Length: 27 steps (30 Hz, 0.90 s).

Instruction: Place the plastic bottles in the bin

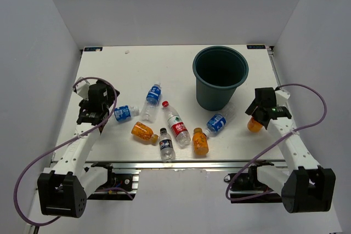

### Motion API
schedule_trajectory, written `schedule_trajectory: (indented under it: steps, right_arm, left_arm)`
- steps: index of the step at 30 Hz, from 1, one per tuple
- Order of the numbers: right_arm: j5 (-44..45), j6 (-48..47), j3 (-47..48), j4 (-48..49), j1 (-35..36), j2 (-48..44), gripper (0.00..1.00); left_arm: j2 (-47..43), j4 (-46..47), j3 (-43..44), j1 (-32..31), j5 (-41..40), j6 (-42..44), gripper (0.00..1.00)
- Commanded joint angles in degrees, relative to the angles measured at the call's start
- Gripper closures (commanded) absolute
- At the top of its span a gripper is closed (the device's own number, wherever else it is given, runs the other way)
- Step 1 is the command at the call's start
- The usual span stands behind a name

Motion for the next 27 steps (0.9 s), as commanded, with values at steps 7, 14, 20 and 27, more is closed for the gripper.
schedule_trajectory:
  steps: [7, 14, 20, 27]
  right_arm:
    - [1.1, -1.3, -5.0, 12.7, -0.7, 7.6, 0.12]
    - [1.5, -2.7, -5.8, 14.1, -0.8, 7.5, 0.49]
    - [0.4, -2.7, -2.1, 9.2, -0.7, 1.4, 0.60]
    - [-5.1, -6.3, 13.7, 11.7, -0.7, -7.4, 0.56]
  left_arm:
    - [1.0, 1.0, -0.1, 0.3, -0.4, 1.1, 0.02]
    - [1.7, 0.4, 0.1, 0.3, -0.9, 0.7, 0.02]
    - [2.3, 0.3, 0.3, 0.3, -1.1, 0.6, 0.02]
    - [3.4, -1.4, 1.1, 0.4, -2.2, -0.6, 0.02]
